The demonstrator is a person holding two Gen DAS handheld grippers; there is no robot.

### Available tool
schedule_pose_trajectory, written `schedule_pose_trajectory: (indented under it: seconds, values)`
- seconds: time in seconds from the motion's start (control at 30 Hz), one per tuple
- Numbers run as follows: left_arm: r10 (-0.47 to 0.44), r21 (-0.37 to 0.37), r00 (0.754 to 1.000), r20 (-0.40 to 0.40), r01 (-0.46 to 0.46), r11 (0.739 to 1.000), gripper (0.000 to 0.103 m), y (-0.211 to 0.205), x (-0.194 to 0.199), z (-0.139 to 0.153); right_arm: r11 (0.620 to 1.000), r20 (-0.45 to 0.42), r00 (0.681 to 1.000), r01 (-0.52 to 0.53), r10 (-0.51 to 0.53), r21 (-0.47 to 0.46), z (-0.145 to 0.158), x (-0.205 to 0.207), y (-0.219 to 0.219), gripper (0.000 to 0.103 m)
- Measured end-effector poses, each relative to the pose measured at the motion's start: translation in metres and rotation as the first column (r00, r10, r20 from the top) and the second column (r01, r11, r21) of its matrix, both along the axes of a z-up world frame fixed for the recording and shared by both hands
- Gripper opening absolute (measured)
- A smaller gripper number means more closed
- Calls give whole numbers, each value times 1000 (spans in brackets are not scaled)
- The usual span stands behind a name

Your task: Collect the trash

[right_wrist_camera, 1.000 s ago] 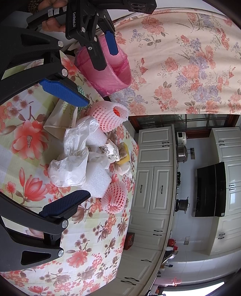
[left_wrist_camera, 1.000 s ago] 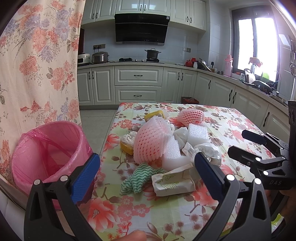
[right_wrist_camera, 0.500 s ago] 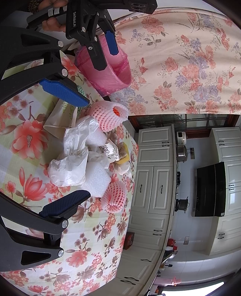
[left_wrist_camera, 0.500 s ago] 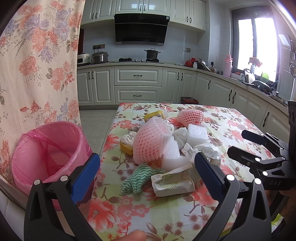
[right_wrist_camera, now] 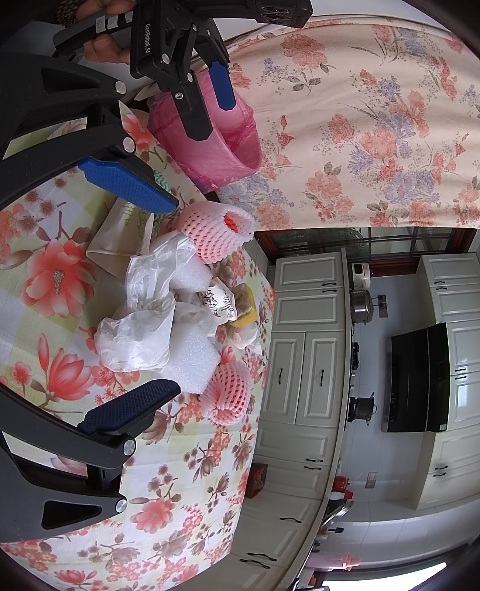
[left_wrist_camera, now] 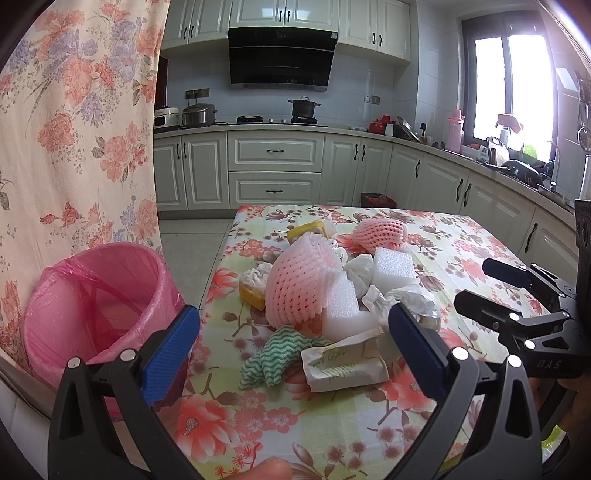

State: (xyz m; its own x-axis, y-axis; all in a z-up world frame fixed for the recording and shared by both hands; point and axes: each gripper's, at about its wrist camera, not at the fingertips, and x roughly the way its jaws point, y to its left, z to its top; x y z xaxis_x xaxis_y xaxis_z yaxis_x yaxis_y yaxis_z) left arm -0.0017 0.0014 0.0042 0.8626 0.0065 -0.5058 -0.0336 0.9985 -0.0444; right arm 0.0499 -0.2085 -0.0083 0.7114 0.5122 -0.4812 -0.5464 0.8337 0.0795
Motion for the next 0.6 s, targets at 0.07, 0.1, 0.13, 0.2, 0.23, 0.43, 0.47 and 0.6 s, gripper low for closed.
schedule_pose_trajectory:
  seconds: [0.07,0.1,0.13,0.2,0.23,0.43,0.47,0.6]
  values:
    - [0,0,1000,0,0,1000,99,0,0,0,1000,1,1000,0,0,0,0,0,0,86]
    - [1,0,1000,-1,-1,1000,99,0,0,0,1000,0,1000,1,-1,-1,0,0,0,86]
    - [1,-1,1000,-2,-1,1000,99,0,0,0,1000,1,1000,3,-3,-3,0,-1,0,86]
    - [3,-3,1000,-6,-3,1000,99,0,1,0,1000,-3,1000,19,-19,-21,-2,1,0,86]
    - [2,-5,1000,-11,-2,1000,99,0,2,-1,999,-17,999,35,-35,-36,-3,4,0,86]
    - [-3,-4,997,-75,3,1000,99,0,10,-19,993,-152,985,66,-81,-101,-28,30,3,86]
    - [-4,-12,997,-80,3,1000,99,1,11,-21,992,-165,983,65,-82,-108,-33,33,4,86]
    - [-11,-36,995,-101,7,999,98,4,15,-32,989,-206,975,54,-82,-138,-46,49,12,86]
